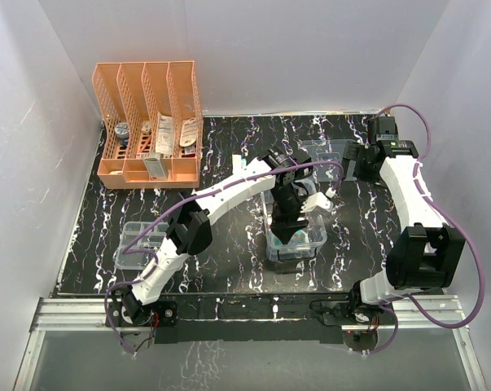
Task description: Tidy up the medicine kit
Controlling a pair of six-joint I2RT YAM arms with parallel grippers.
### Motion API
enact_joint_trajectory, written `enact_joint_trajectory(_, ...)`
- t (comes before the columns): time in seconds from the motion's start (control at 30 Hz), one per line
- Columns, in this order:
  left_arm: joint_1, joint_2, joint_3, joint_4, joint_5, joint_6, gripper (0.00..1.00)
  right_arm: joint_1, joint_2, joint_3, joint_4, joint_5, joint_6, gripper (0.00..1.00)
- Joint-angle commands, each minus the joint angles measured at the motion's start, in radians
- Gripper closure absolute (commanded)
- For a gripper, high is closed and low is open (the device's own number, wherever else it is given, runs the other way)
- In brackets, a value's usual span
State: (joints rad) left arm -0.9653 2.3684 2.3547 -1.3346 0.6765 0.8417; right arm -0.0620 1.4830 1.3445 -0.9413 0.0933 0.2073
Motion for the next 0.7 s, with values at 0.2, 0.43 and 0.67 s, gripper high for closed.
enact_joint_trajectory(0.2,0.009,-0.014,0.054,0.225,-0.158,-0.225,0.30,-0.006,-0.032,0.000,0.032,-0.009,-0.010,0.02)
enact_joint_trajectory(0.43,0.176,-0.165,0.010,0.499,-0.424,-0.621,0.28,-0.007,-0.013,0.025,0.032,-0.010,-0.013,0.02)
enact_joint_trajectory(0.67,0.491,-0.544,-0.486,0.551,-0.584,-0.839,0.29,-0.006,0.019,0.059,0.044,-0.023,-0.007,0.02)
